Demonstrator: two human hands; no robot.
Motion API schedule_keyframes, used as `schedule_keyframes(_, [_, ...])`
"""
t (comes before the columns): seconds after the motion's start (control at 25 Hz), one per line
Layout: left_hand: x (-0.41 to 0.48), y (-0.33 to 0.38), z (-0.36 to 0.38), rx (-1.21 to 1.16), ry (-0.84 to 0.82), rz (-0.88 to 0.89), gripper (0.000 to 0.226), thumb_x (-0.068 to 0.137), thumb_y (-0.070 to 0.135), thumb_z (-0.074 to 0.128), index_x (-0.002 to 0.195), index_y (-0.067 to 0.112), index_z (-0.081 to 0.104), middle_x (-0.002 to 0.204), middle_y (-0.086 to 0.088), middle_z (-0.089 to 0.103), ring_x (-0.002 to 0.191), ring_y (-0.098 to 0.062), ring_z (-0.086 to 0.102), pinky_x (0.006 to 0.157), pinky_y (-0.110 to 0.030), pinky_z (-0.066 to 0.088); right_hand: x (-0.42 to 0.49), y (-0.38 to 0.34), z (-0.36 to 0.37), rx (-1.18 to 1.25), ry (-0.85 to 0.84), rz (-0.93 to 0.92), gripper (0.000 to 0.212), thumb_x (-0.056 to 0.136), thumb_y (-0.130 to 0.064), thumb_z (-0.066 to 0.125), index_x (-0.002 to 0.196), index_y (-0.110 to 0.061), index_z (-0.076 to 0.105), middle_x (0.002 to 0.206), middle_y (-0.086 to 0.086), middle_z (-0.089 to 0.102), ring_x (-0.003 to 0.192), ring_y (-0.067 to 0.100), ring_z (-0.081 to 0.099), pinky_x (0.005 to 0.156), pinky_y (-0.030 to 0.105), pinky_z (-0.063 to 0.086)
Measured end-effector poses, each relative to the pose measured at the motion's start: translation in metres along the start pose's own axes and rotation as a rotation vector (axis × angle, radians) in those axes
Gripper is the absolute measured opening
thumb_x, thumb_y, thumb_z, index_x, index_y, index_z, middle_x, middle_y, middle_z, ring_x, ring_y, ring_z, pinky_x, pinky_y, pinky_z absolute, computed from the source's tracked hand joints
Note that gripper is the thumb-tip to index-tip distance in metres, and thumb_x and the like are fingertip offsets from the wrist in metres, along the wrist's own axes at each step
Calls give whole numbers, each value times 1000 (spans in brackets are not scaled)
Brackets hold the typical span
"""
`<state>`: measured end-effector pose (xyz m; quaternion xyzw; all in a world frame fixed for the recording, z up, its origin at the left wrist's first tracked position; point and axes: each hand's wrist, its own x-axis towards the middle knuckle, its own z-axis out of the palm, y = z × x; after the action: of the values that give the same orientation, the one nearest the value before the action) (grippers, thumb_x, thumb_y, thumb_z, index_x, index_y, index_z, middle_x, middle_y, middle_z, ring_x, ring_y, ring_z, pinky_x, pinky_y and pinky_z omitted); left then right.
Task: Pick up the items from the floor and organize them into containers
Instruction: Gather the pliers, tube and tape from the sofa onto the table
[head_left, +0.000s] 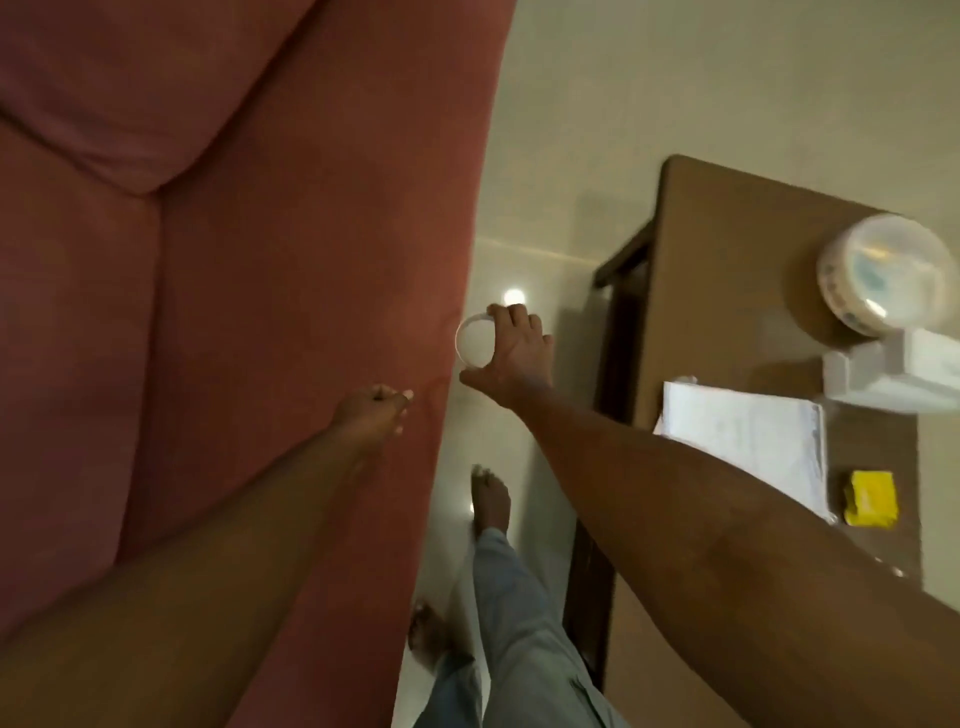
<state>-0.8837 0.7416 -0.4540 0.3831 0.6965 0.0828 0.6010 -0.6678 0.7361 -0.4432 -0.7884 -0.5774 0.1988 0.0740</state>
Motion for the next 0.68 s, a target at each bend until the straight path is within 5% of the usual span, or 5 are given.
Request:
schedule_keyframes(0.16, [-13, 5, 58, 142, -134, 22, 28, 98, 27, 63, 73, 18, 53, 70, -4, 58, 49, -11, 54, 42, -15, 34, -53, 77, -26, 53, 42, 330, 89, 60, -61, 78, 135, -24, 48, 128, -2, 49, 119, 23, 49, 92, 42, 39])
schedule_keyframes(0.44, [-15, 55, 178, 332, -257, 102, 15, 97, 29, 63, 91, 16, 60, 83, -7, 64, 58, -14, 59, 52, -21, 40, -83, 223, -62, 189, 163, 783, 93, 65, -66, 75, 139, -17, 44, 133, 4, 50, 126, 28, 49, 95, 47, 41])
schedule_keyframes(0.68, [-6, 94, 277, 378, -276, 127, 15, 95, 22, 67, 92, 13, 54, 87, -10, 63, 70, -24, 59, 35, -11, 33, -54, 321, -81, 264, 261, 895, 95, 65, -69, 77, 139, -20, 44, 138, 2, 53, 130, 28, 48, 98, 48, 38])
